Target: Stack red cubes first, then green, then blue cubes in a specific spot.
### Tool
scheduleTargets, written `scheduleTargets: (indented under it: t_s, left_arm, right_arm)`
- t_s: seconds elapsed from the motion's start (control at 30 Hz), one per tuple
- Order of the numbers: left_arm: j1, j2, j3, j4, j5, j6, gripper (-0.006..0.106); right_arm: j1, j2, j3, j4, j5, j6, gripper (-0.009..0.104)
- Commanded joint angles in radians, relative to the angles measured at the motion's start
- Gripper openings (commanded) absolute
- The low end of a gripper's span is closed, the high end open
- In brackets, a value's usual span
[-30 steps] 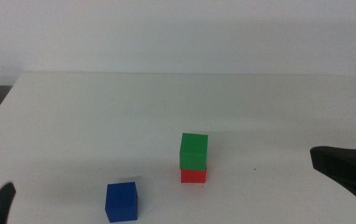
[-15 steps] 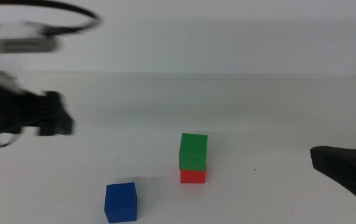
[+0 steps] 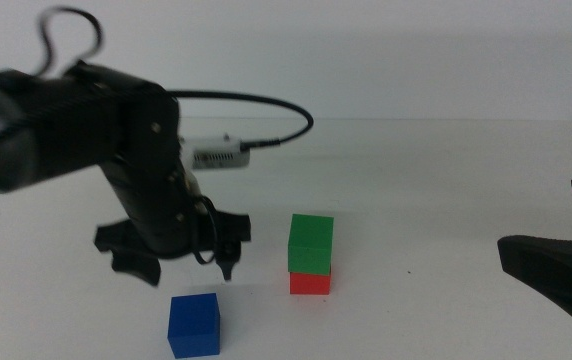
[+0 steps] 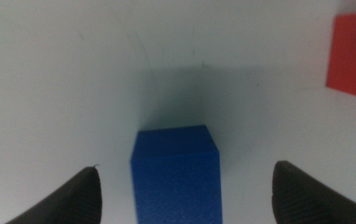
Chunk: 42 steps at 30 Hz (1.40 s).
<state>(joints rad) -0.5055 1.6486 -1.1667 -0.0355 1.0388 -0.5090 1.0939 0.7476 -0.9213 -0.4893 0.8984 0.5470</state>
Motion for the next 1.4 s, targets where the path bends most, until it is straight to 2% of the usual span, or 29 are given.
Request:
scheduleTargets:
  t_s: [0.0,0.23,0.47,0.6,0.7,0.87,0.93,1.1,1.2,1.3,1.37]
  left_arm:
    - [-0.004,0.030,0.006,-0.034,-0.008,-0.028,0.094]
    - [-0.004,0.046,0.141,-0.097,-0.165,-0.056,0.094]
    - [-0.004,0.085,0.209,-0.107,-0.246,-0.051,0.093]
    - [-0.004,0.091,0.219,-0.115,-0.259,-0.032,0.085]
    - [-0.004,0.065,0.215,-0.115,-0.246,-0.030,0.066]
    - [-0.004,-0.057,0.200,-0.144,-0.189,-0.065,0.011]
    - [-0.004,-0.104,0.153,-0.146,-0.140,-0.075,-0.002]
    - [-0.036,-0.097,-0.117,-0.106,0.075,-0.067,-0.001]
    - [-0.103,-0.022,-0.293,-0.015,0.182,-0.085,0.001]
    - [-0.172,0.073,-0.439,0.087,0.182,-0.091,0.002]
    - [-0.195,0.122,-0.497,0.087,0.182,-0.093,0.003]
  right_arm:
    - [0.001,-0.002,0.004,-0.006,-0.009,-0.003,0.093]
    - [0.001,-0.002,0.004,-0.006,-0.009,-0.003,0.093]
    - [0.001,-0.002,0.004,-0.006,-0.009,-0.003,0.093]
    - [0.001,-0.002,0.004,-0.006,-0.009,-0.003,0.093]
    - [0.001,-0.002,0.004,-0.006,-0.009,-0.003,0.093]
    - [0.001,-0.002,0.004,-0.006,-0.009,-0.003,0.093]
    - [0.001,-0.002,0.004,-0.006,-0.009,-0.003,0.093]
    - [0.001,-0.002,0.004,-0.006,-0.009,-0.003,0.093]
    - [0.001,-0.002,0.004,-0.006,-0.009,-0.003,0.093]
    - [0.001,-0.002,0.004,-0.006,-0.009,-0.003,0.093]
    - [0.001,-0.002,0.004,-0.006,-0.011,-0.003,0.093]
